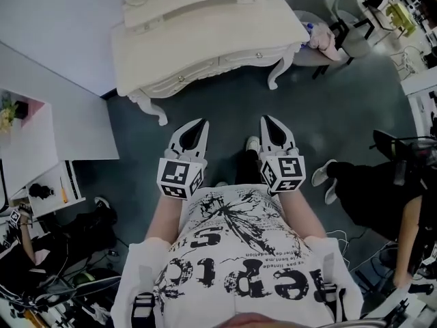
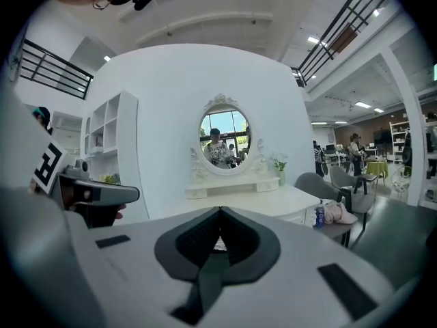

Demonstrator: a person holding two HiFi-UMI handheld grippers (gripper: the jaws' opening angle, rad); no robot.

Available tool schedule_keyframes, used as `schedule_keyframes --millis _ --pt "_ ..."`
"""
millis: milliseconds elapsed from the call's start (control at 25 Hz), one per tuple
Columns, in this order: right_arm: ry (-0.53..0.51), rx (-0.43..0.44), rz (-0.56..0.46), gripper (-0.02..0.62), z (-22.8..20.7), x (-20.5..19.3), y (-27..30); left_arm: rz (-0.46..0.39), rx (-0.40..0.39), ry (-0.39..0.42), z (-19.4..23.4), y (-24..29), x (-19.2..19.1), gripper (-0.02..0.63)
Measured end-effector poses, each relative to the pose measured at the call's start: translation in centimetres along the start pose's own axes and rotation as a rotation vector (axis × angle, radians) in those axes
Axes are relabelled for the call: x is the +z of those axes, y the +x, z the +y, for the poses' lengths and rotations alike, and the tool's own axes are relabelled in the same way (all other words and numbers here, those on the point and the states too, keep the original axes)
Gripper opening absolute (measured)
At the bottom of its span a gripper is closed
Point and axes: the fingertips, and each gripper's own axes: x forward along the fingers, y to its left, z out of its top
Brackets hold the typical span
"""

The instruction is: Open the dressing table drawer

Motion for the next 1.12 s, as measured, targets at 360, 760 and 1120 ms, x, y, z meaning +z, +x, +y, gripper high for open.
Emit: schedule_keyframes --millis 360,760,1120 --pt "-0.008 0.071 0.009 0.018 -8.7 3.6 8.9 -0.005 0.058 0.008 1.2 11.8 4.1 0.02" --pt "-0.021 0.11 0.016 0.018 -20.7 7.5 17.9 -0.021 0.085 0.017 1.1 27.0 8.7 0.02" --pt "-0.023 0.161 0.069 0.018 -25.7 7.9 24.7 0.018 0.134 -0.014 3.2 34.3 9.1 0.02"
